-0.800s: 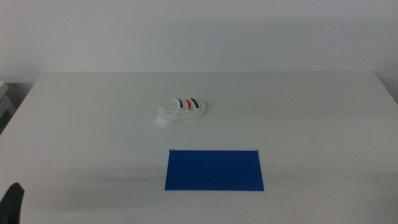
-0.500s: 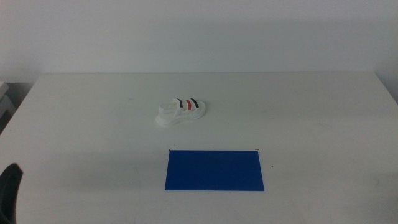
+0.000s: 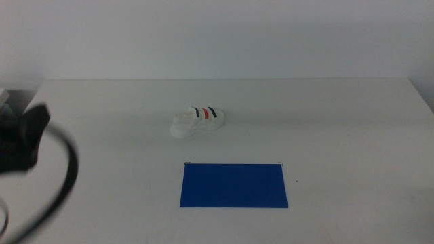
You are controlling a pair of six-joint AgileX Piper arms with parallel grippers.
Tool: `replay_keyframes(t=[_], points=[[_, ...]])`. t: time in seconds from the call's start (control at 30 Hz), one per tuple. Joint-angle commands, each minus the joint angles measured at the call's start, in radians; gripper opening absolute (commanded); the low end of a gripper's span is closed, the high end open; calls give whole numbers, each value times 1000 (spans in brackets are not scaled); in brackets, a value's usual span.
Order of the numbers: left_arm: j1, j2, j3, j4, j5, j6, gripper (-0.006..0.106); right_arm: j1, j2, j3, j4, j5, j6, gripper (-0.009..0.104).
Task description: Use one arm to grab the shoe from the table and place it on the mat.
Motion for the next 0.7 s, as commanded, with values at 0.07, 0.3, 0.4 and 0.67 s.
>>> replay_keyframes(t=[0.07,0.3,0.4,0.67], points=[[-7,189,-193,-13,-43,-4,94,-2,-26,5,-9,-77,-8,64],[-5,459,-506,-13,94,-1,94,-2,-26,5,-9,-77,-8,64],[-5,549,-593,-13,140,-1,94,-2,-26,5,-9,-77,-8,64],[-5,664,-665,-16,231,-2,94,-2,-26,5,-9,-77,-8,64]])
